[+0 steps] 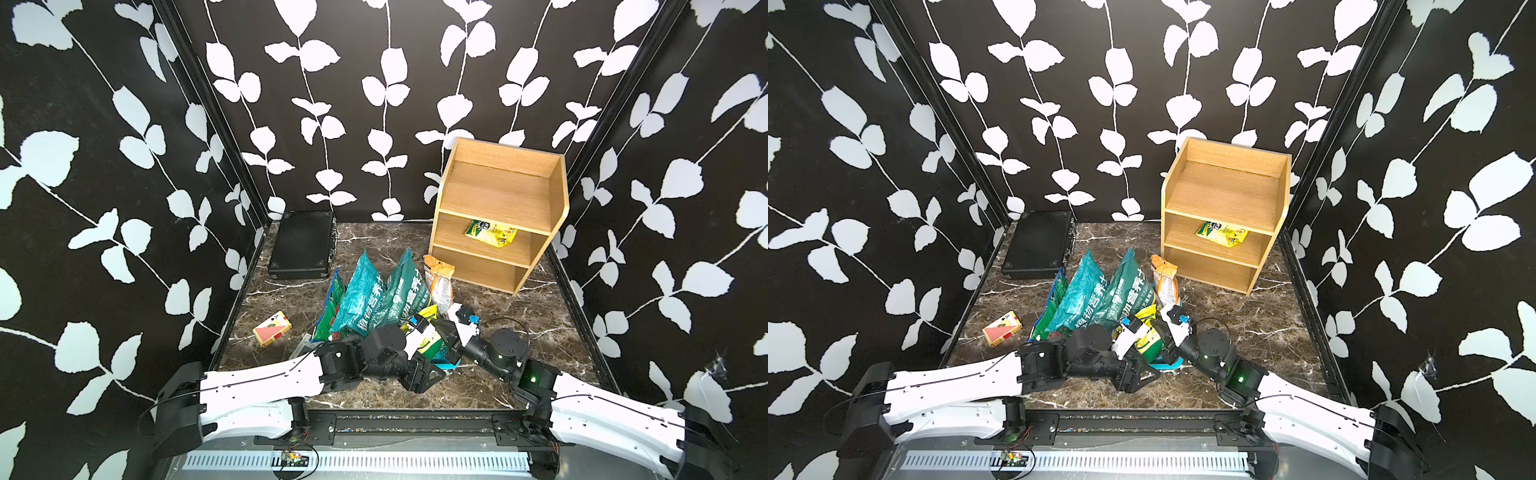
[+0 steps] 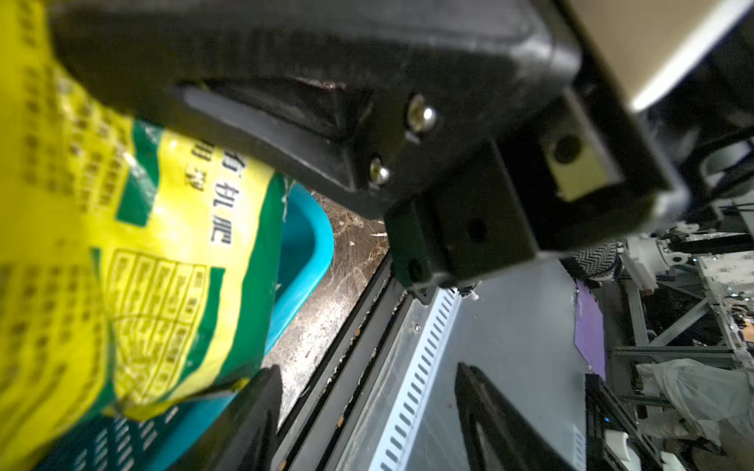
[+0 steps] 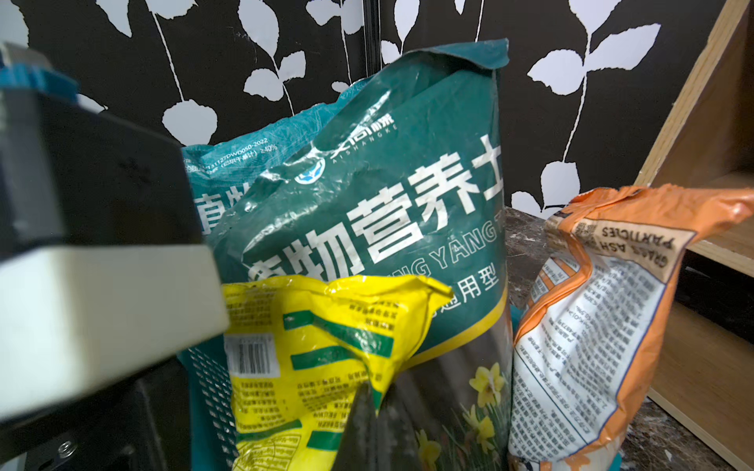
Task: Take down the fertilizer bag from the shelf
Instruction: Place the fertilizer bag in the storage box.
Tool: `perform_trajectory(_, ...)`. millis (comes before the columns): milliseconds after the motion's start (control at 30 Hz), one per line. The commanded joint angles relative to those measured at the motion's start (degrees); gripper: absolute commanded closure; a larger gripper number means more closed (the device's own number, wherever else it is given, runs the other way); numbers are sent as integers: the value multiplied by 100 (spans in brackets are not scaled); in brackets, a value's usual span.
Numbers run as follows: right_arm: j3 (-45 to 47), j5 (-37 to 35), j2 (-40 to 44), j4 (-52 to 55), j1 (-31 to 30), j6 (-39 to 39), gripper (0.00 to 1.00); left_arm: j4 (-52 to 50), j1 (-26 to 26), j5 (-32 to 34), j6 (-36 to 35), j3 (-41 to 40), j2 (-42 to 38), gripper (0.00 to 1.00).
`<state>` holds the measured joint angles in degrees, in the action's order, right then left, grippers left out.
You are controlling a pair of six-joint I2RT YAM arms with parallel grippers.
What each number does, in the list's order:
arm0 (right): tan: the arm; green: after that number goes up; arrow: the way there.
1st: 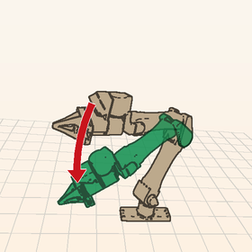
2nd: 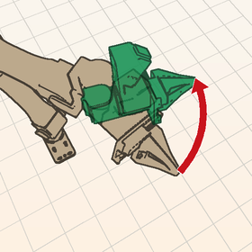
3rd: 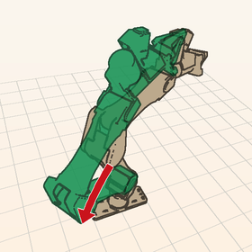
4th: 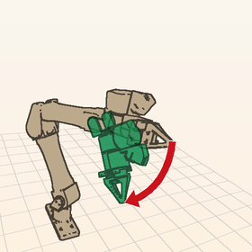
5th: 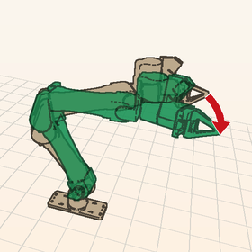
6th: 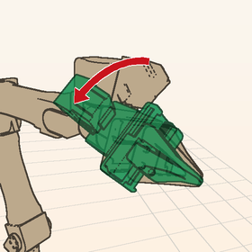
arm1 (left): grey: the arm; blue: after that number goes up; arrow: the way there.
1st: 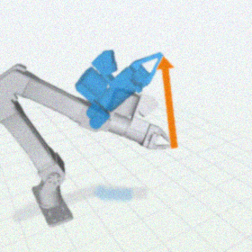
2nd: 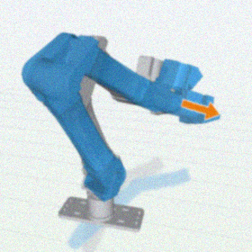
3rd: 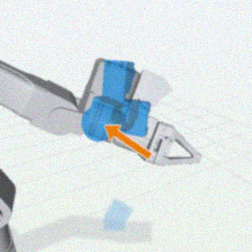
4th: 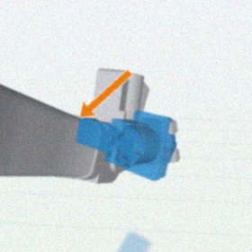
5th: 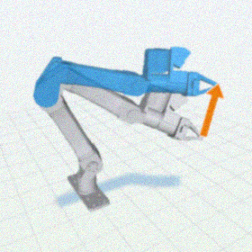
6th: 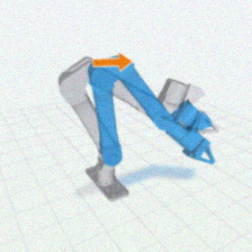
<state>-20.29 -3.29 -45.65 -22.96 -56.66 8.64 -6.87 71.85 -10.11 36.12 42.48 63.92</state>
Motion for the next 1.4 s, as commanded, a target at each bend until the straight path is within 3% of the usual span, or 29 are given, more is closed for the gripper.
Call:
perform_trajectory(0,221,-3,141,-503,-51,168,100,222,-27,534,-241,101,66,27)
perform_trajectory(233,432,-104,394,-473,-92,158,100,-119,-265,1193,-77,-40,207,29)
perform_trajectory(367,616,-122,365,-573,-90,110,100,211,-728,901,0,-491,71,26)
perform_trajectory(667,1126,-146,-8,-1092,-176,346,100,201,-768,520,-68,-310,426,27)
perform_trajectory(833,1485,-369,169,-1010,-196,443,100,73,-767,483,40,-519,-209,23)
perform_trajectory(1167,2029,-815,1427,-86,-205,710,100,-426,-768,457,-41,-639,-1575,13)
perform_trajectory(1367,1993,-744,1168,-105,-213,789,100,-534,-771,554,-97,-736,-2085,8)
